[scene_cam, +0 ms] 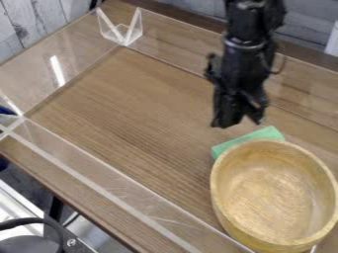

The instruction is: Put the green block in the brown bowl

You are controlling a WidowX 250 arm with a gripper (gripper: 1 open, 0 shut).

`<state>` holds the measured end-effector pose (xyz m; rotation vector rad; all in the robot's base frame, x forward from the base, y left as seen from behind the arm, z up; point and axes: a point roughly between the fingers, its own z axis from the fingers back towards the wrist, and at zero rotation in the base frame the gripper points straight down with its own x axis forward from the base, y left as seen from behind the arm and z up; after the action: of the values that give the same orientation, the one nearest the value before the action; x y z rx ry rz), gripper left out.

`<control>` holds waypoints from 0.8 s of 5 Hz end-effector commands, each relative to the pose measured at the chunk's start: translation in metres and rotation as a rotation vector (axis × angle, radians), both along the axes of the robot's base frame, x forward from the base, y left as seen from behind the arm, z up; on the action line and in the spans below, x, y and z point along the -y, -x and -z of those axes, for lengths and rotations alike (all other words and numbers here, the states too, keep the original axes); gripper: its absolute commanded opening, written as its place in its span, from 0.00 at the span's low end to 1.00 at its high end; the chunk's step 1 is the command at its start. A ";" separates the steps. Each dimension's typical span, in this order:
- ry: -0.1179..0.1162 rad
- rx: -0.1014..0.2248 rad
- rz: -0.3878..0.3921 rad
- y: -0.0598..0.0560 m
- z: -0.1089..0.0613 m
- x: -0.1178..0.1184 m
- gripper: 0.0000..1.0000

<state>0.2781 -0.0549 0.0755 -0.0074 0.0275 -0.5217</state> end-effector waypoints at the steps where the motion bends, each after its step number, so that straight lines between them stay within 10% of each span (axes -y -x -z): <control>1: 0.048 0.123 -0.009 -0.015 -0.030 0.025 0.00; 4: 0.121 0.156 -0.029 -0.010 -0.021 0.046 0.00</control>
<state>0.2827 -0.0977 0.0740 -0.0795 -0.0754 -0.4869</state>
